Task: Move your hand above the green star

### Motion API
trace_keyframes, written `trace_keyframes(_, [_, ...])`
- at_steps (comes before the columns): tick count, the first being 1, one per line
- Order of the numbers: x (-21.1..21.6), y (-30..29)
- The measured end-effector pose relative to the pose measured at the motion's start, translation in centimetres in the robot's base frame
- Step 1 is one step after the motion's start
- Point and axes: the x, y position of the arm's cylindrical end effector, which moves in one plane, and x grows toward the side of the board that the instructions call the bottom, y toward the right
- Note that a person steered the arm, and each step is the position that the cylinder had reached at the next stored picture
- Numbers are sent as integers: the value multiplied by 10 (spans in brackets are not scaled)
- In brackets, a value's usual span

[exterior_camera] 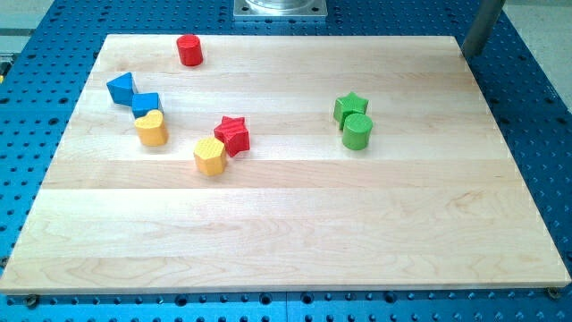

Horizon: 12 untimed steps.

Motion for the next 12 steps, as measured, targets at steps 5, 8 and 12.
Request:
trace_keyframes(5, [-7,-41])
trace_keyframes(8, [-16,-66])
trace_keyframes(12, [-26,-91])
